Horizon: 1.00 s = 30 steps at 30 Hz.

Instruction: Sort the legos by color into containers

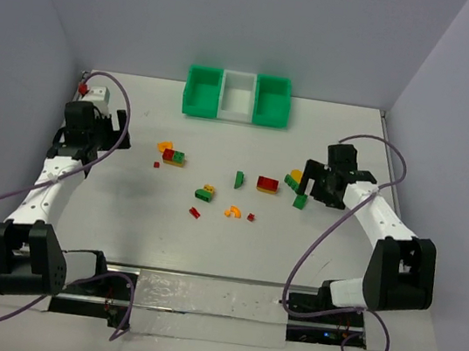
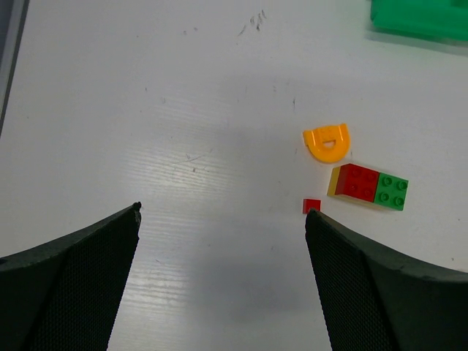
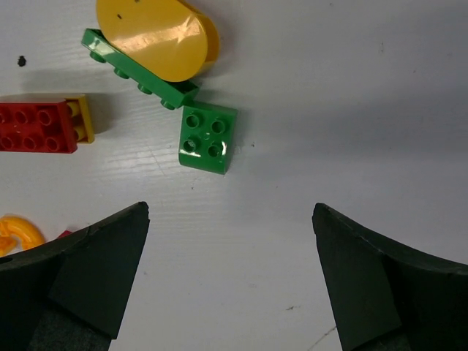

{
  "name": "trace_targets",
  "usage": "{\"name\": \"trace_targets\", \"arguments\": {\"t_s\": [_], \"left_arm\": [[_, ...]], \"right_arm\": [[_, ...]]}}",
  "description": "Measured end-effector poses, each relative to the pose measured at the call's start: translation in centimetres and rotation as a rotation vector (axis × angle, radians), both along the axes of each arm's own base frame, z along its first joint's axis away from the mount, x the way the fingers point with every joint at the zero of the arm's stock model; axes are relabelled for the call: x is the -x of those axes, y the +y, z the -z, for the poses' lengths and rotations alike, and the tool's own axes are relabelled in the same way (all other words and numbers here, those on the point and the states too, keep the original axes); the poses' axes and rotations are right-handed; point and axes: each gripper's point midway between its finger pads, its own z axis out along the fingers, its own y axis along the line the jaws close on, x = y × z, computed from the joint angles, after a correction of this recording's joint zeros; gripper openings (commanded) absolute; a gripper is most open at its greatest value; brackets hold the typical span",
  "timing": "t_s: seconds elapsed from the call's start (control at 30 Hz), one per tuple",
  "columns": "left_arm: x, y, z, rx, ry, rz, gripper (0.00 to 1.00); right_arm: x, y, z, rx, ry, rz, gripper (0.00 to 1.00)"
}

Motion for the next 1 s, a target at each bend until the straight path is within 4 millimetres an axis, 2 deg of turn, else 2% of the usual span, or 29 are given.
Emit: {"name": "trace_targets", "arguments": {"t_s": [0.13,0.3,0.5,0.7,0.87,0.93,1.0], "left_arm": [[-0.2,0.0,-1.0,-0.007,-0.038,-0.001,0.99],[-0.3,0.0,-0.5,-0.016,-0.021,0.002,0.99],[-0.2,0.1,0.2,-0.019,-0.007,0.000,0.99],[-0.3,0.1,0.7,-0.023,-0.001,0.003,0.99],[-0.2,0.2,1.1,-0.030,0.002,0.007,0.99],[-0.2,0.2,1.2,-0.033,0.004,0.009,0.99],[-0.2,0.2,1.4,-0.036,0.008,0.011,0.99]], "right_arm": [[0.5,0.0,2.0,0.003,0.081,0.013,1.00],[1.0,0.3,4.3,-0.003,0.183,0.031,0.99],[-0.3,0.6,4.8,-0.013,0.214,0.058,0.94],[-1.8,0.7,5.0,-0.013,0.216,0.090,0.79],[-1.6,0.5,5.8,0.004,0.243,0.106,0.66],[-1.5,0.3,5.8,0.012,0.247,0.108,0.58],[-1.4,0.1,5.8,0.024,0.249,0.107,0.44]]}}
